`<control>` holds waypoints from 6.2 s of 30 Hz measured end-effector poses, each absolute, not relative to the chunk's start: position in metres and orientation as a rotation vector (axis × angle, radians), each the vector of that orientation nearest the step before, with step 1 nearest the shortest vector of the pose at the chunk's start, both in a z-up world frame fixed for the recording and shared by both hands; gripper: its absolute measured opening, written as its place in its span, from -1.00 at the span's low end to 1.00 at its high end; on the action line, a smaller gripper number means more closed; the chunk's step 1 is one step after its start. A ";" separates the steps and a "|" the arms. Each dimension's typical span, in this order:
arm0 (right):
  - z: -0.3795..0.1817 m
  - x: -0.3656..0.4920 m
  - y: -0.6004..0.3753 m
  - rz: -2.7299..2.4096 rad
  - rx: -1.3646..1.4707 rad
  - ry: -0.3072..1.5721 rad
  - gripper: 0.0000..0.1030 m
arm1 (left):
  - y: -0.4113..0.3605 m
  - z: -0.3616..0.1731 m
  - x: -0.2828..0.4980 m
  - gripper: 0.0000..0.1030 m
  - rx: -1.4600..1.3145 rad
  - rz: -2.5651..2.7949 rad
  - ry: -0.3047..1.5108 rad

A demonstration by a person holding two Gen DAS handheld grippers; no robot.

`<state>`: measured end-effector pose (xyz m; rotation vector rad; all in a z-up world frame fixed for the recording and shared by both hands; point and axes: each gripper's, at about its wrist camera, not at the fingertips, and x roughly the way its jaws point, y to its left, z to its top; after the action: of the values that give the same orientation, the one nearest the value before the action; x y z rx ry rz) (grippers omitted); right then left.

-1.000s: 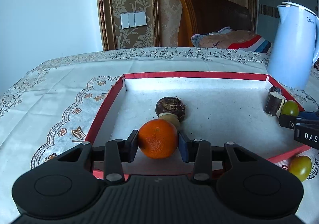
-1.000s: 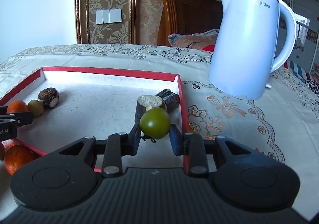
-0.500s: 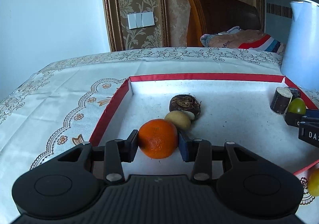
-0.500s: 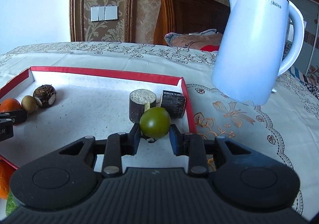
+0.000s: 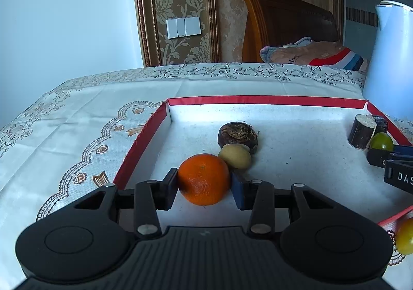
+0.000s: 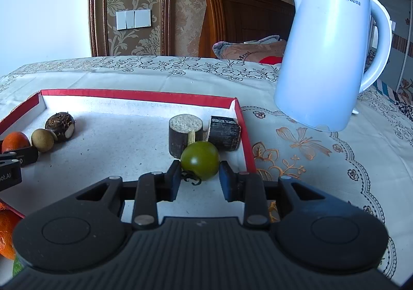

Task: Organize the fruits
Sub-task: 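Open both tools to release the orange and tomato in the tray, then lift both open tools out of the tray toward the remaining produce, then lower the left tool toward a brown potato while the right tool approaches a green tomato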

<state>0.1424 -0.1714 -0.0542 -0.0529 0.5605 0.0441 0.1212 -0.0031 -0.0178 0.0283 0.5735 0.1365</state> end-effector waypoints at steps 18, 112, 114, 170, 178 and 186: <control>-0.052 0.132 -0.168 0.059 -0.056 0.531 0.06 | -0.004 -0.020 0.120 0.13 0.010 0.102 0.595; -0.047 0.034 -0.196 0.156 0.040 0.531 1.00 | 0.024 -0.022 0.038 0.60 -0.062 0.075 0.650; -0.048 0.035 -0.194 0.155 0.028 0.541 1.00 | 0.023 -0.023 0.038 0.60 -0.054 0.077 0.651; -0.059 0.058 -0.178 0.123 -0.029 0.655 0.64 | 0.021 -0.023 0.038 0.51 -0.032 0.069 0.652; -0.058 0.058 -0.178 0.124 -0.034 0.654 0.62 | 0.021 -0.023 0.038 0.51 -0.031 0.067 0.652; -0.058 0.058 -0.178 0.124 -0.033 0.654 0.62 | 0.020 -0.022 0.034 0.19 -0.014 0.056 0.644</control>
<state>0.0581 -0.1776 -0.0583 -0.0333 0.6544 0.1241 0.0343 0.0199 -0.0220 -0.0144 0.6443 0.0556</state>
